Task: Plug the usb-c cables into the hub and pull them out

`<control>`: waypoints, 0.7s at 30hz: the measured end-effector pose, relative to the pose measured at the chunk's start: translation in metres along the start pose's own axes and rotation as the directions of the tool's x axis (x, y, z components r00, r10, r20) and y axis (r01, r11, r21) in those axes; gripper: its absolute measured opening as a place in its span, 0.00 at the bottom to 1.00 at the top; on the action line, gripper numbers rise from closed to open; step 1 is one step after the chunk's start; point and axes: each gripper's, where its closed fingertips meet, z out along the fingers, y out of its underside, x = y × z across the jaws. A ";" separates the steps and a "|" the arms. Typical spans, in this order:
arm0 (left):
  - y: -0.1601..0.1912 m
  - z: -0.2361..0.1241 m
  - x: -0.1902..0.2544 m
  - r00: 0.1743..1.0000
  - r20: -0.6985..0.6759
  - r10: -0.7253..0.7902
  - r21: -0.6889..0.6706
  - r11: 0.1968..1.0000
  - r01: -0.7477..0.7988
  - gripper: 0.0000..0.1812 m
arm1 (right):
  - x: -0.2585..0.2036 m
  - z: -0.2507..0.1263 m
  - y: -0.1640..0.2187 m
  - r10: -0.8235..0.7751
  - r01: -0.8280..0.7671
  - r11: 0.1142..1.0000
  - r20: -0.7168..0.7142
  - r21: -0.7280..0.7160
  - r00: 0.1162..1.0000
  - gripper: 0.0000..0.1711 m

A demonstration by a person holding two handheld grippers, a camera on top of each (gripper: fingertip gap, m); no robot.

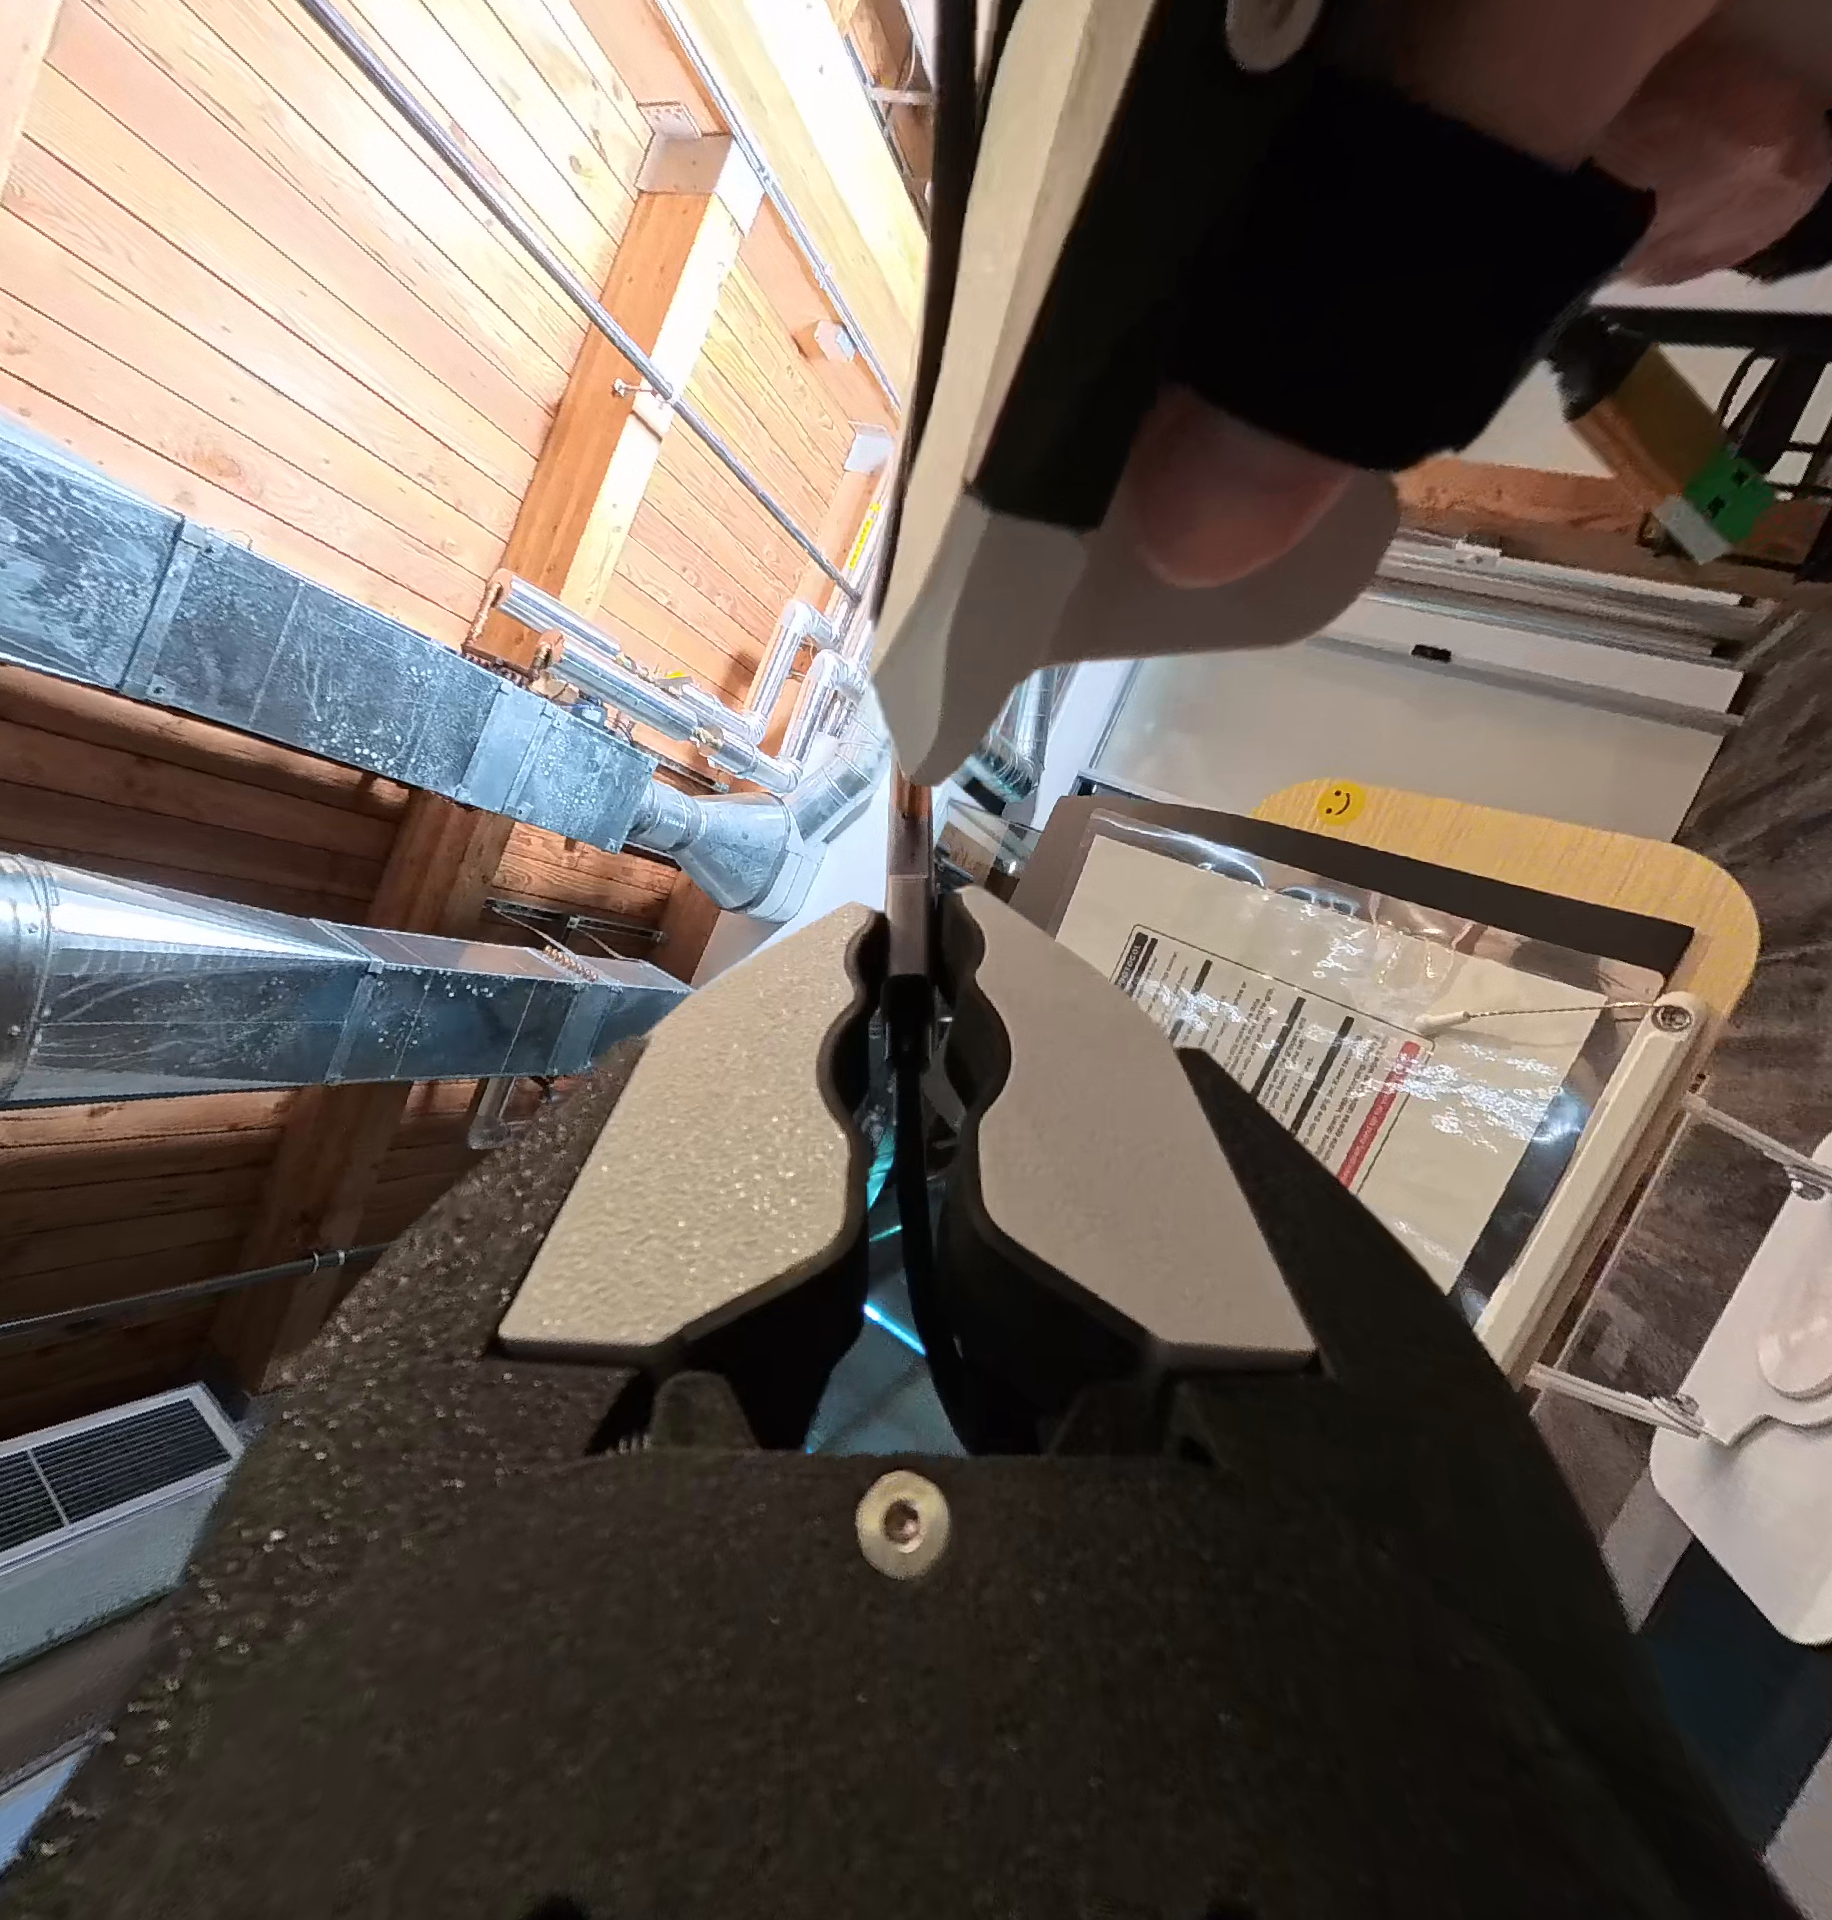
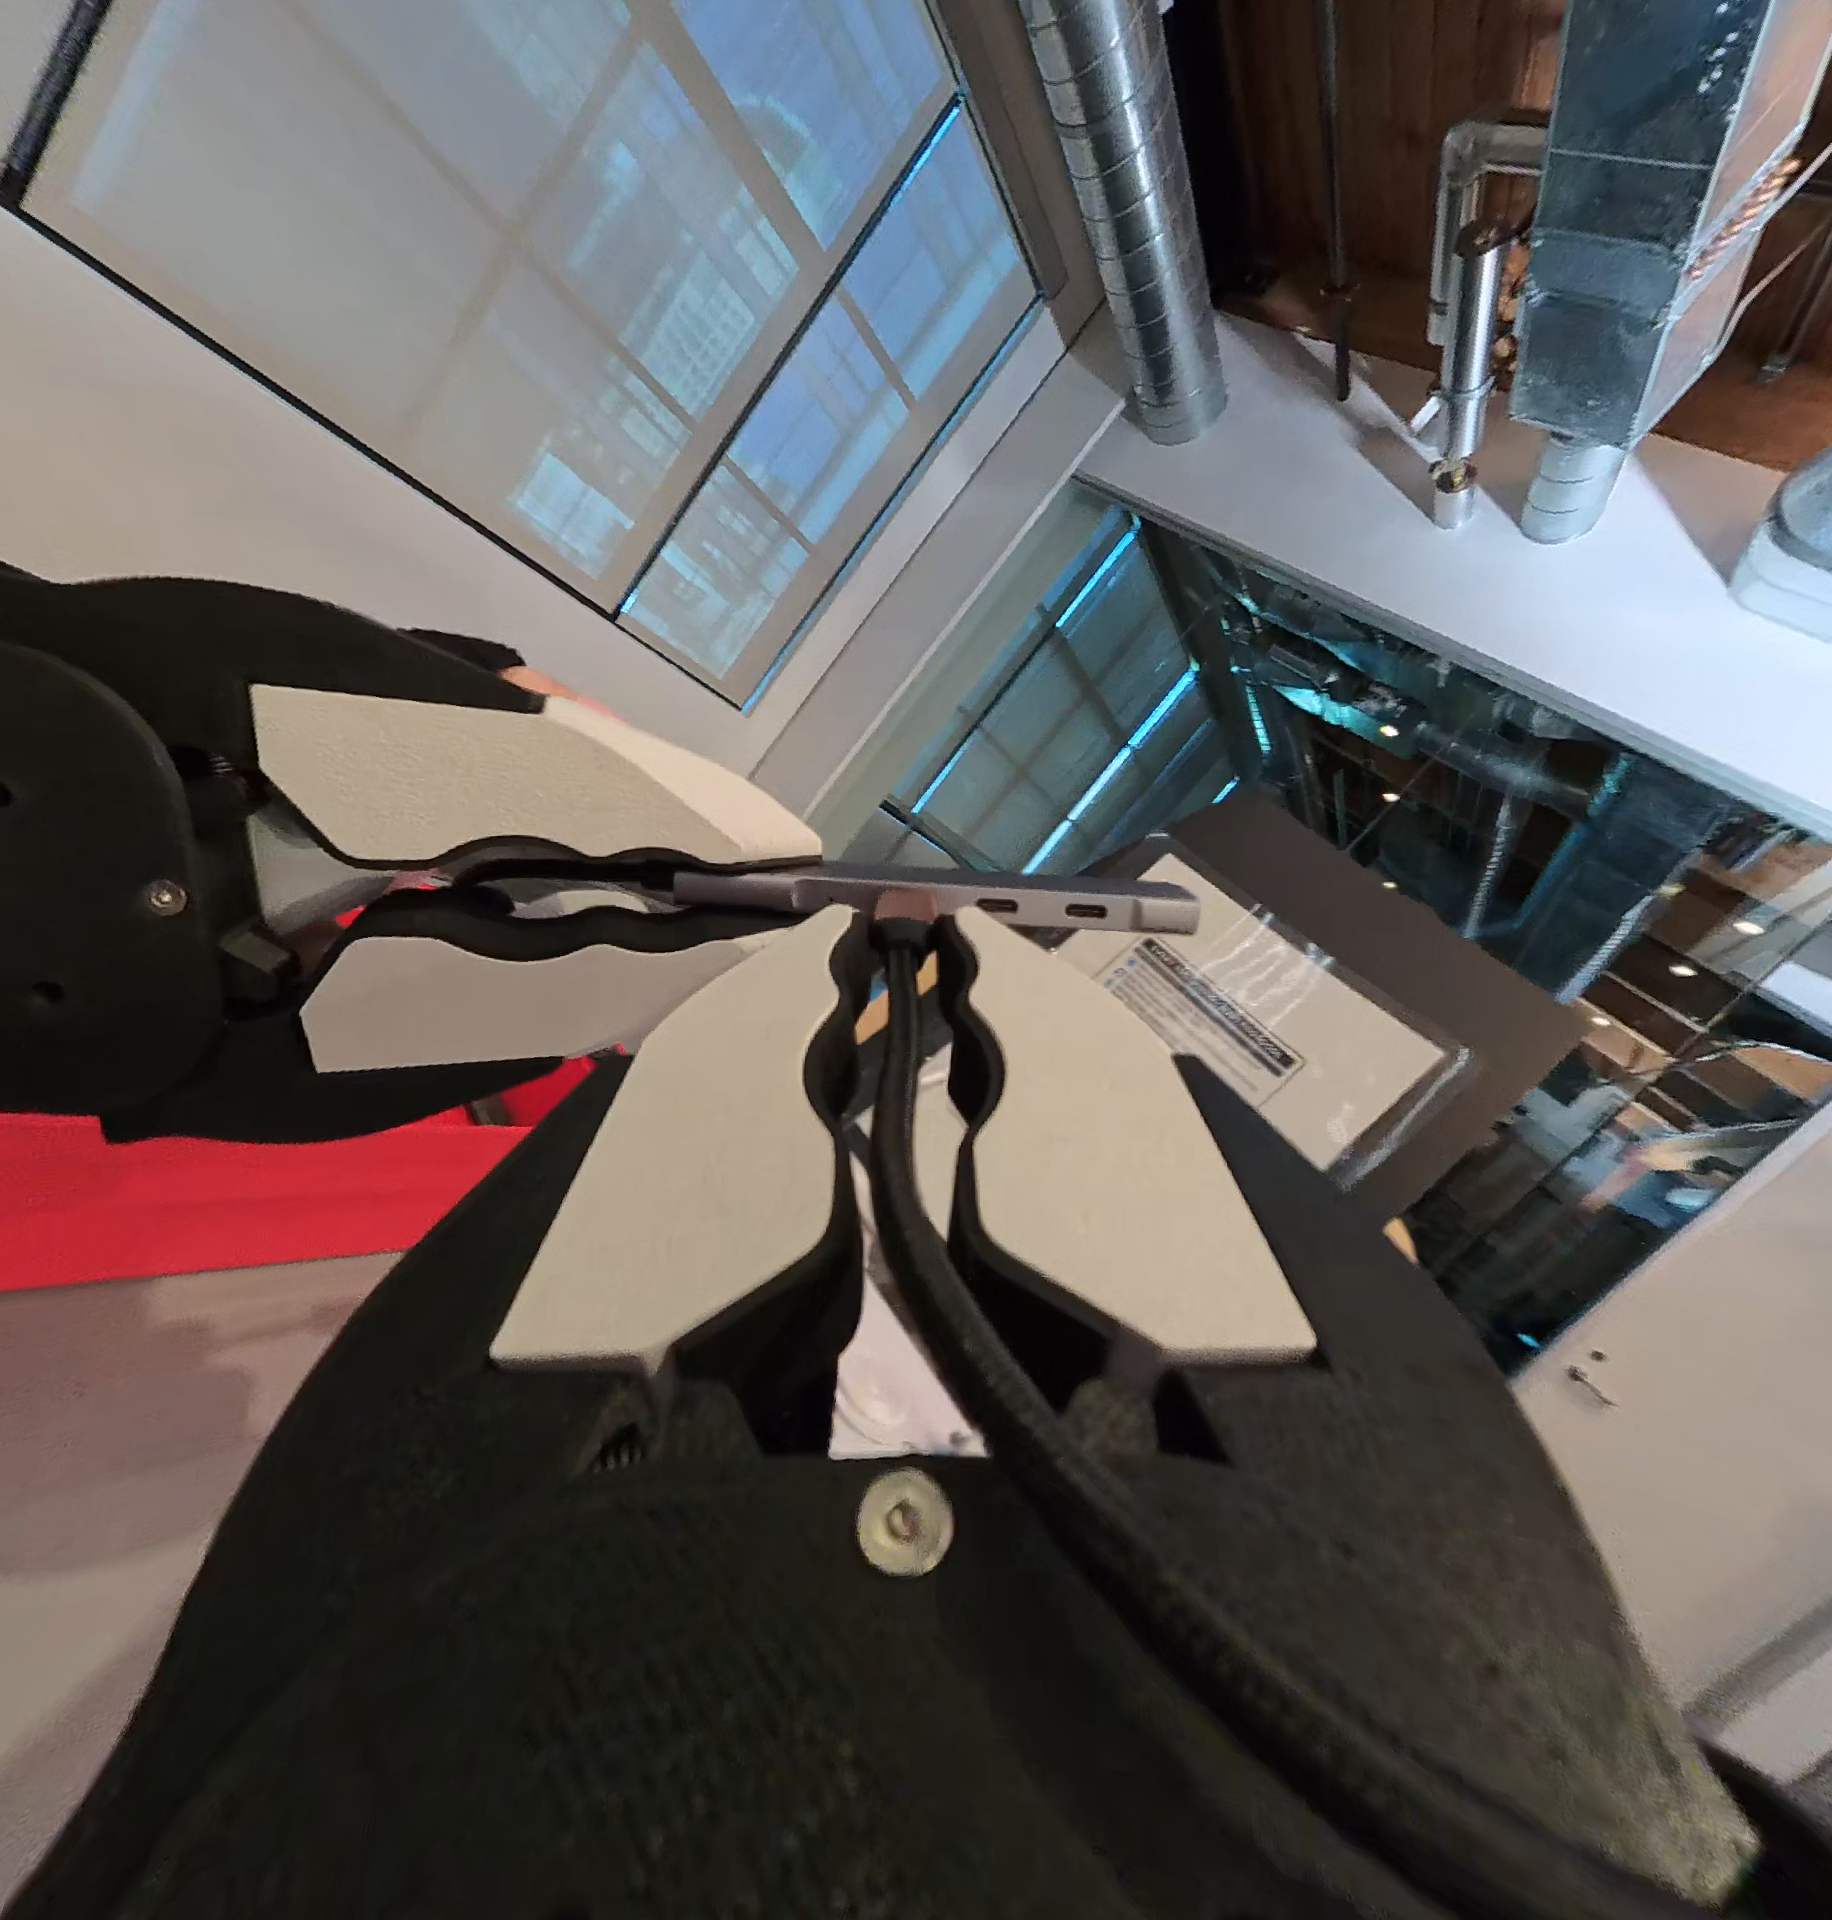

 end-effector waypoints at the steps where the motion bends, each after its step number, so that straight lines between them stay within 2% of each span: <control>1: -0.002 -0.001 0.000 1.000 -0.002 -0.009 0.008 1.000 0.009 0.05 | 0.000 -0.001 -0.001 0.022 -0.022 1.000 0.018 0.004 1.000 0.07; 5: -0.008 -0.002 0.001 1.000 -0.018 -0.018 0.032 0.999 0.018 0.05 | 0.001 -0.004 -0.001 0.061 -0.062 0.998 0.057 0.012 0.997 0.07; 8: -0.008 -0.001 0.002 0.999 -0.028 -0.035 0.022 0.999 0.035 0.05 | 0.002 -0.004 0.000 0.030 -0.031 0.999 0.037 0.013 0.999 0.07; 13: -0.010 0.000 -0.006 0.993 -0.011 -0.120 0.020 0.993 0.120 0.05 | 0.002 -0.006 -0.012 -0.058 0.062 0.996 -0.050 0.071 0.997 0.07; 18: -0.012 -0.002 -0.017 0.990 0.031 -0.135 0.016 0.991 0.134 0.05 | -0.002 -0.010 -0.028 -0.189 0.210 0.971 -0.176 0.111 0.966 0.07; 21: -0.012 -0.002 -0.021 0.989 0.042 -0.143 0.012 0.990 0.143 0.05 | -0.003 -0.011 -0.032 -0.195 0.220 0.969 -0.197 0.116 0.961 0.07</control>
